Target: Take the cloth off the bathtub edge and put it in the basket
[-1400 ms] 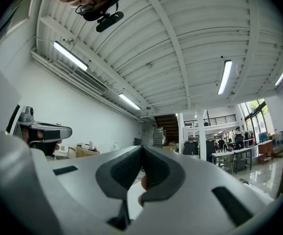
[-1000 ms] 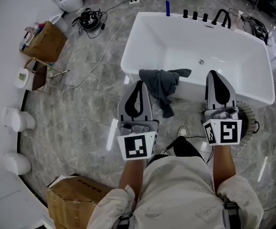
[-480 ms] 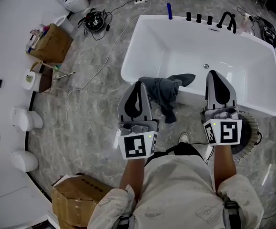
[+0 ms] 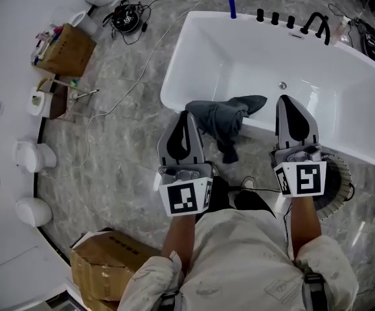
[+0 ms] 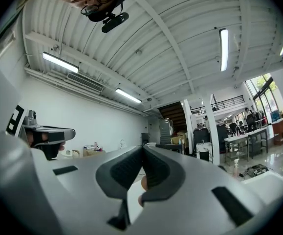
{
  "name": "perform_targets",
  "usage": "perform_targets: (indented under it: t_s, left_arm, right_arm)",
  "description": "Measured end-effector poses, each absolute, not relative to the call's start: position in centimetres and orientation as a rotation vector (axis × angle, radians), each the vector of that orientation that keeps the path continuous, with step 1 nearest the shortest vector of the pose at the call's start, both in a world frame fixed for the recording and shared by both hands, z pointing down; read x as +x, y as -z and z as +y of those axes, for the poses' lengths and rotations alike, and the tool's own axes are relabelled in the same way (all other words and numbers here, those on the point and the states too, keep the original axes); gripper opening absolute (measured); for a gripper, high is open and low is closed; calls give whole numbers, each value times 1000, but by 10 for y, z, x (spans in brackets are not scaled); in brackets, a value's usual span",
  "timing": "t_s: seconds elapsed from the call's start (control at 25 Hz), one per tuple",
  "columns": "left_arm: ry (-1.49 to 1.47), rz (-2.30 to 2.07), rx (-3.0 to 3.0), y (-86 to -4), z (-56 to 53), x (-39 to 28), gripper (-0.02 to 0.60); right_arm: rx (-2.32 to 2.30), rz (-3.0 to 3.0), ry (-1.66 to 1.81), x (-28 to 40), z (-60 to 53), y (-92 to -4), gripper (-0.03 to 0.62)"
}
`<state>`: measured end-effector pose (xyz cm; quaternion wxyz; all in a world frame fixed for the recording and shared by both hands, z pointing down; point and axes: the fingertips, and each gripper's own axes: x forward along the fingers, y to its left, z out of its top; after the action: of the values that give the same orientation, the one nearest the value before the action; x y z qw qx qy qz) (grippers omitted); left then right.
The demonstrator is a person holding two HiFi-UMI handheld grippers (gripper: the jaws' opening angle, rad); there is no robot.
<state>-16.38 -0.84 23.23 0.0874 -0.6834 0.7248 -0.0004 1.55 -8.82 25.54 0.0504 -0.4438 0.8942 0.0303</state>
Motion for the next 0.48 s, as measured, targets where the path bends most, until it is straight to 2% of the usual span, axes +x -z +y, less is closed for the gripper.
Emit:
perform_targets:
  t_s: [0.48]
  left_arm:
    - [4, 2189, -2155, -325, -56, -250, 3]
  right_arm:
    - [-1387, 2883, 20, -93, -129, -336, -11]
